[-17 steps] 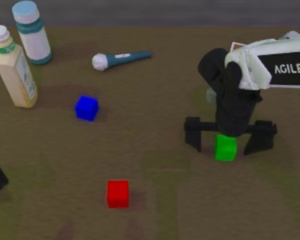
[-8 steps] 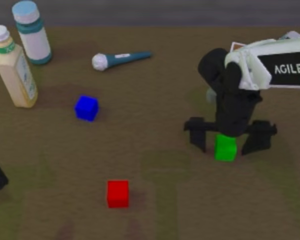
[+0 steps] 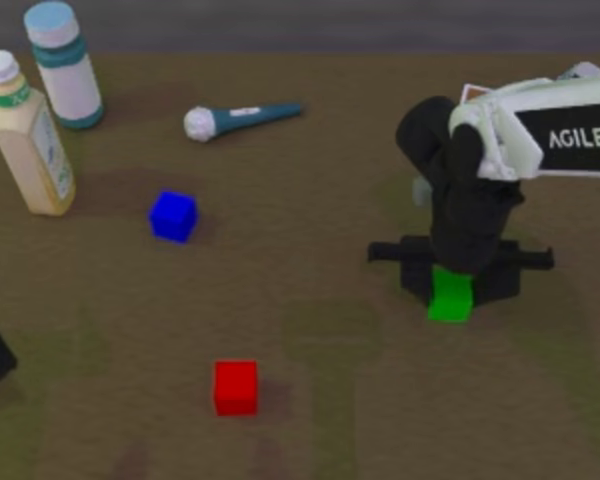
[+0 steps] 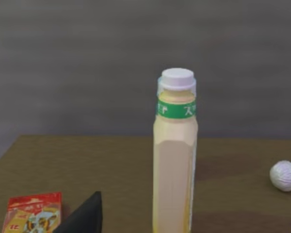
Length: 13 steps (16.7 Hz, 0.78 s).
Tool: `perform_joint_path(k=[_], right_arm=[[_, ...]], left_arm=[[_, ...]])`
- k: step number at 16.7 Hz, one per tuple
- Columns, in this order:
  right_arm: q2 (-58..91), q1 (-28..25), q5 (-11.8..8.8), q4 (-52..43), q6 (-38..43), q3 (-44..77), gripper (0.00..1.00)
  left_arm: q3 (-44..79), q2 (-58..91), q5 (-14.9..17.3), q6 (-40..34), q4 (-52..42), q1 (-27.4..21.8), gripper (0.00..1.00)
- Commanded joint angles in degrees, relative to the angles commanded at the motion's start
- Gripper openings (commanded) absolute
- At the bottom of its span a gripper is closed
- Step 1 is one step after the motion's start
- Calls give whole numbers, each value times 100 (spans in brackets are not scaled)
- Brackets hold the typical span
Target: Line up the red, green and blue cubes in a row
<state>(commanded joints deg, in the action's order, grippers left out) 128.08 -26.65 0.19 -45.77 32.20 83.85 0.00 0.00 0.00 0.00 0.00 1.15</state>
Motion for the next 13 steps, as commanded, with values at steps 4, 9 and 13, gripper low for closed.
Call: perform_joint_path(k=[4, 9, 13], right_arm=[[0, 0, 0, 0, 0, 0, 0], [-100, 11, 42, -65, -24, 33, 0], [-359, -17, 52, -729, -24, 400, 0]], left_arm=[[0, 0, 0, 0, 0, 0, 100], [0, 0, 0, 0, 0, 0, 100], [0, 0, 0, 0, 0, 0, 100]])
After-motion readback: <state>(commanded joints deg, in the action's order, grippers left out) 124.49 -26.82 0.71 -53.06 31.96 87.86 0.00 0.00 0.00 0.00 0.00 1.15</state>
